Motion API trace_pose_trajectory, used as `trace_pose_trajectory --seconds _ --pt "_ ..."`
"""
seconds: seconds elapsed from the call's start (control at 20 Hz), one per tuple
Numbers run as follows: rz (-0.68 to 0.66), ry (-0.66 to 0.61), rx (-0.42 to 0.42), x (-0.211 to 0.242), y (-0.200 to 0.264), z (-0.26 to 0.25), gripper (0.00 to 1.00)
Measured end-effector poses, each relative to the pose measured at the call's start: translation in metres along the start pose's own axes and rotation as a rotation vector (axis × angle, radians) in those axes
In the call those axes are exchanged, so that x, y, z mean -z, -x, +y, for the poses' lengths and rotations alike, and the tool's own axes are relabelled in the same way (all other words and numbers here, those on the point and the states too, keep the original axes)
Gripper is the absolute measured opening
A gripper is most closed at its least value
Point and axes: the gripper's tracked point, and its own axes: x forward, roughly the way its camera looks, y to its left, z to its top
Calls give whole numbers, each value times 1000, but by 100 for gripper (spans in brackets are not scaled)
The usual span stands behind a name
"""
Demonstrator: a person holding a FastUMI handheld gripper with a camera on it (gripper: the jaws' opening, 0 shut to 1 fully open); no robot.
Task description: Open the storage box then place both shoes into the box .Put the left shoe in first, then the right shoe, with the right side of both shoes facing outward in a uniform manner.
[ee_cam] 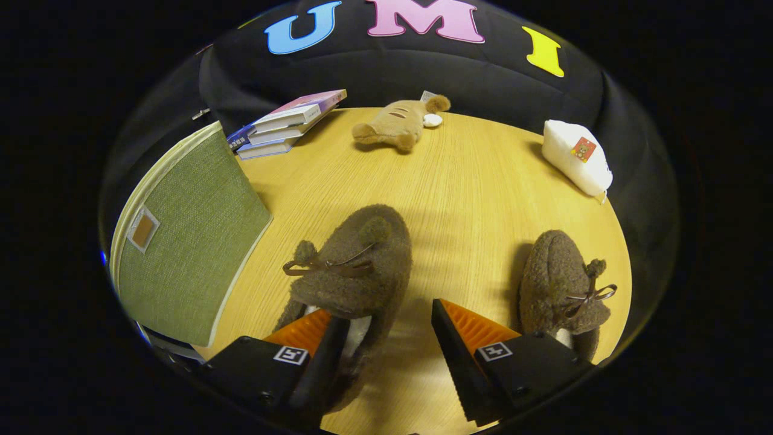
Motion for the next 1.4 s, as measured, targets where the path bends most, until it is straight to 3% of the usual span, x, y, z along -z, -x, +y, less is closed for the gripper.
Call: trace_pose_trajectory --seconds 0.15,0.3,0.4,0.5,0.65,0.8,1.05,1.2,1.4 --pt "34 -80 -24 3 -4 5 71" --pt "71 -179 -51 2 -5 12 44" --pt "63 -216 -36 -1 -4 9 33" --pt "64 -243 -7 -1 -3 5 13" --pt "64 -294 9 -6 0 7 8" --pt "26 -312 51 -19 21 6 7" --pt "-44 -447 73 -46 77 19 8" --pt "-89 -450 88 -67 116 39 7" --pt "-171 -485 35 -106 159 93 7"
